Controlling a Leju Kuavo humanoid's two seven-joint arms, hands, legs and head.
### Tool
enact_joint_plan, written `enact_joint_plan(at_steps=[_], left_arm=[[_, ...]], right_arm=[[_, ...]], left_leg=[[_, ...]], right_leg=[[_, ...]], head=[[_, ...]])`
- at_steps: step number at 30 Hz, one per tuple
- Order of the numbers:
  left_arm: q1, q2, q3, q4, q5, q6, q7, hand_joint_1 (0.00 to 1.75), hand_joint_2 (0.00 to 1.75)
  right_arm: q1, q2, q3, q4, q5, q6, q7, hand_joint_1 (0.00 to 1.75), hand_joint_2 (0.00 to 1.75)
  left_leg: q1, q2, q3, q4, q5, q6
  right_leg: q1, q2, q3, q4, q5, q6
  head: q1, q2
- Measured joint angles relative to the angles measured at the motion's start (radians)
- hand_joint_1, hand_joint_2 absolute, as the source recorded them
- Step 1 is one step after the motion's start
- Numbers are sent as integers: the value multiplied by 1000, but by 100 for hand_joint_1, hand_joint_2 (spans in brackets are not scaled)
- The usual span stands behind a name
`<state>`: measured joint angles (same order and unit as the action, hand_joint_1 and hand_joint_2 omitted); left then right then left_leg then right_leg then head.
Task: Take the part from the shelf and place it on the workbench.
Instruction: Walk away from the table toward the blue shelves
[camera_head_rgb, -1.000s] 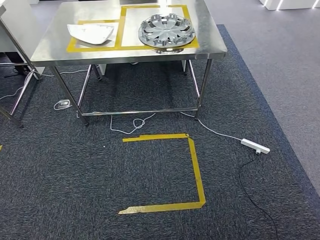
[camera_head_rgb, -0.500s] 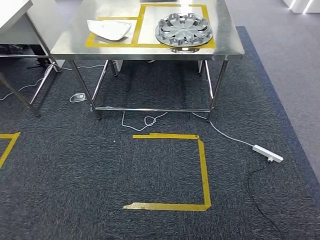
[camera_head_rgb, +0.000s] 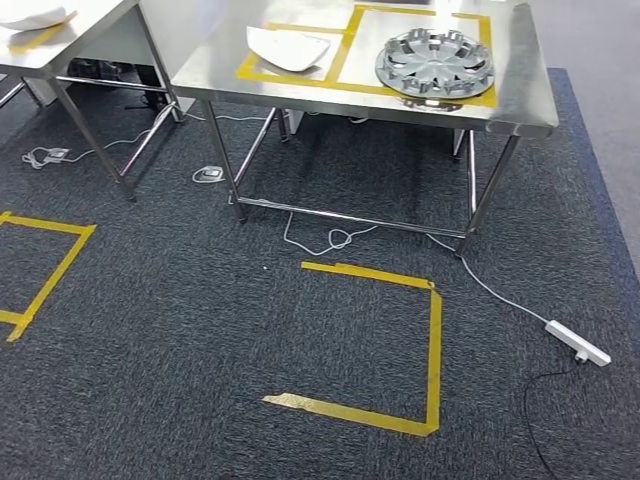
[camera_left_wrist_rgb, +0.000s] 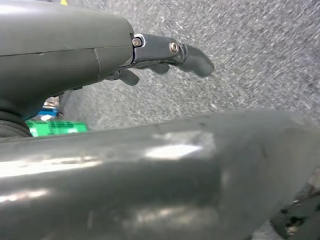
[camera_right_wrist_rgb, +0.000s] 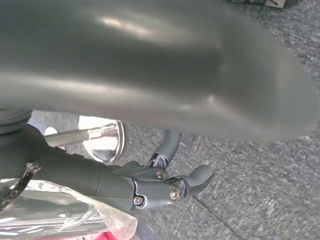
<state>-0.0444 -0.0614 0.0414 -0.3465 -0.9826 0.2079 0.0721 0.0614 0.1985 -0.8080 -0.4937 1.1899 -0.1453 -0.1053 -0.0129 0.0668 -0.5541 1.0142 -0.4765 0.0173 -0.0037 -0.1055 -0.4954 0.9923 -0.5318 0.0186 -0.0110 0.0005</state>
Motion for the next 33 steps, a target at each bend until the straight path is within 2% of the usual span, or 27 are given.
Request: enact_joint_plan(at_steps=[2, 3, 4, 6, 7, 8, 9, 10, 11, 12, 13, 14, 15, 17, 18, 20, 21, 22, 23, 24, 25, 26, 28, 30, 31, 32, 33], left_arm=[[2, 0, -1, -1, 2, -2, 1, 0, 0], [5, 0, -1, -2, 3, -3, 2, 0, 0], [6, 0, -1, -2, 3, -3, 3, 0, 0], [3, -1, -2, -4, 4, -4, 3, 0, 0], [2, -1, -3, -5, 5, -4, 3, 0, 0], [1, -2, -3, -5, 5, -5, 3, 0, 0], [3, -3, -4, -5, 6, -6, 4, 0, 0], [4, -3, -5, -5, 7, -6, 4, 0, 0], [5, -3, -6, -5, 8, -7, 4, 0, 0], [5, -3, -7, -5, 9, -7, 5, 0, 0], [4, -4, -8, -6, 11, -7, 6, 0, 0], [2, -4, -9, -7, 13, -8, 6, 0, 0], [1, -5, -10, -7, 15, -9, 7, 0, 0], [4, -4, -10, -8, 18, -10, 9, 0, 0], [7, -3, -10, -8, 19, -11, 11, 0, 0], [8, -2, -10, -9, 22, -11, 13, 0, 0], [7, -2, -10, -9, 23, -11, 13, 0, 0], [5, -3, -11, -10, 25, -11, 13, 0, 0], [5, -3, -11, -10, 26, -11, 13, 0, 0], [6, -3, -13, -11, 27, -11, 14, 0, 0], [7, -4, -14, -11, 28, -11, 14, 0, 0], [9, -3, -15, -12, 30, -10, 14, 0, 0], [9, -2, -17, -15, 34, -6, 18, 0, 0], [6, -5, -18, -21, 37, 2, 29, 0, 0], [6, -8, -19, -24, 37, 6, 36, 0, 0], [8, -10, -20, -27, 36, 7, 42, 0, 0], [13, -13, -21, -30, 34, 8, 48, 0, 0]], right_arm=[[-4, 0, 0, 2, 5, -2, -1, 0, 0], [-7, -1, 0, 3, 8, -3, -1, 0, 0], [-9, -2, 0, 4, 11, -4, -2, 0, 0], [-8, -4, 1, 8, 15, -6, -3, 0, 0], [-7, -4, 1, 11, 18, -7, -3, 0, 0], [-5, -5, 2, 14, 21, -8, -4, 0, 0], [-4, -5, 2, 16, 25, -9, -4, 0, 0], [-4, -6, 2, 18, 28, -11, -4, 0, 0], [-5, -7, 2, 20, 32, -13, -5, 0, 0], [-5, -9, 3, 22, 35, -16, -5, 0, 0], [-6, -10, 4, 24, 39, -19, -5, 0, 0], [-6, -11, 4, 28, 43, -22, -6, 0, 0], [-7, -12, 5, 31, 47, -25, -6, 0, 0], [-8, -12, 7, 35, 53, -31, -6, 0, 0], [-9, -12, 8, 36, 55, -34, -6, 0, 0], [-9, -14, 9, 39, 60, -40, -6, 0, 0], [-8, -14, 10, 41, 62, -42, -6, 0, 0], [-8, -15, 10, 44, 64, -44, -6, 0, 0], [-7, -15, 10, 47, 66, -47, -5, 0, 0], [-8, -15, 11, 50, 68, -50, -5, 0, 0], [-9, -15, 11, 52, 69, -54, -5, 0, 0], [-10, -15, 11, 55, 70, -56, -5, 0, 0], [-12, -15, 13, 58, 73, -60, -5, 0, 0], [-12, -15, 14, 61, 73, -63, -5, 0, 0], [-13, -15, 14, 61, 73, -63, -4, 0, 0], [-15, -15, 14, 61, 72, -63, -4, 0, 0], [-18, -15, 14, 62, 71, -62, -3, 0, 0]], left_leg=[[1, -17, -3, -8, 1, 6], [4, -26, -2, -12, 5, 10], [7, -36, -1, -17, 8, 15], [11, -58, -2, -22, 13, 22], [10, -71, -5, -21, 14, 24], [10, -84, -6, -21, 15, 24], [9, -97, -6, -21, 15, 24], [9, -110, -6, -20, 16, 23], [9, -124, -5, -20, 17, 22], [9, -137, -4, -19, 17, 20], [8, -151, -6, -16, 17, 17], [7, -164, -9, -13, 18, 12], [7, -175, -15, -11, 20, 6], [9, -196, -24, -9, 26, -6], [9, -189, -28, -5, 24, -11], [7, -140, -52, 46, -9, -21], [8, -107, -77, 102, -40, -26], [10, -87, -110, 171, -72, -30], [13, -79, -138, 232, -95, -34], [15, -76, -154, 269, -103, -36], [17, -73, -153, 270, -91, -36], [17, -68, -131, 230, -63, -35], [11, -26, -58, 95, -5, -26], [3, 12, -14, 9, 11, -14], [-1, 14, -12, 1, 5, -10], [0, 2, -14, -2, 4, -4], [1, -10, -13, -5, 6, 2]], right_leg=[[1, -16, 1, -1, -3, 9], [0, -2, -1, 4, -10, 15], [-1, 24, -10, 25, -26, 19], [-5, 84, -58, 129, -85, 25], [-5, 97, -93, 199, -116, 26], [-6, 102, -122, 256, -133, 27], [-6, 104, -137, 281, -131, 27], [-6, 105, -137, 272, -112, 27], [-7, 110, -116, 221, -75, 26], [-9, 128, -86, 152, -35, 25], [-12, 151, -57, 85, -8, 23], [-14, 171, -32, 34, 8, 20], [-15, 184, -21, 11, 10, 17], [-14, 171, -15, 5, 9, 7], [-15, 158, -14, 3, 11, 2], [-17, 131, -11, -1, 14, -9], [-16, 116, -9, -2, 13, -13], [-15, 100, -9, -2, 11, -16], [-14, 83, -9, -2, 10, -17], [-13, 68, -9, -2, 8, -18], [-13, 54, -8, -1, 7, -18], [-13, 42, -6, -1, 5, -17], [-10, 18, 1, -1, 0, -11], [-5, -5, 2, -1, -8, -1], [-2, -16, 3, -2, -11, 4], [-2, -28, 8, -3, -14, 9], [-3, -28, 13, -2, -18, 14]], head=[[1, 0], [3, 0], [5, 0], [10, 0], [11, 0], [11, 0], [11, 0], [11, 0], [11, 0], [11, 0], [11, 0], [10, 0], [10, 0], [10, 0], [10, 0], [2, 0], [-2, 0], [-5, 0], [-5, 0], [-5, 0], [-6, 0], [-6, 0], [-6, 0], [-5, 0], [-5, 0], [-5, 0], [-5, 0]])
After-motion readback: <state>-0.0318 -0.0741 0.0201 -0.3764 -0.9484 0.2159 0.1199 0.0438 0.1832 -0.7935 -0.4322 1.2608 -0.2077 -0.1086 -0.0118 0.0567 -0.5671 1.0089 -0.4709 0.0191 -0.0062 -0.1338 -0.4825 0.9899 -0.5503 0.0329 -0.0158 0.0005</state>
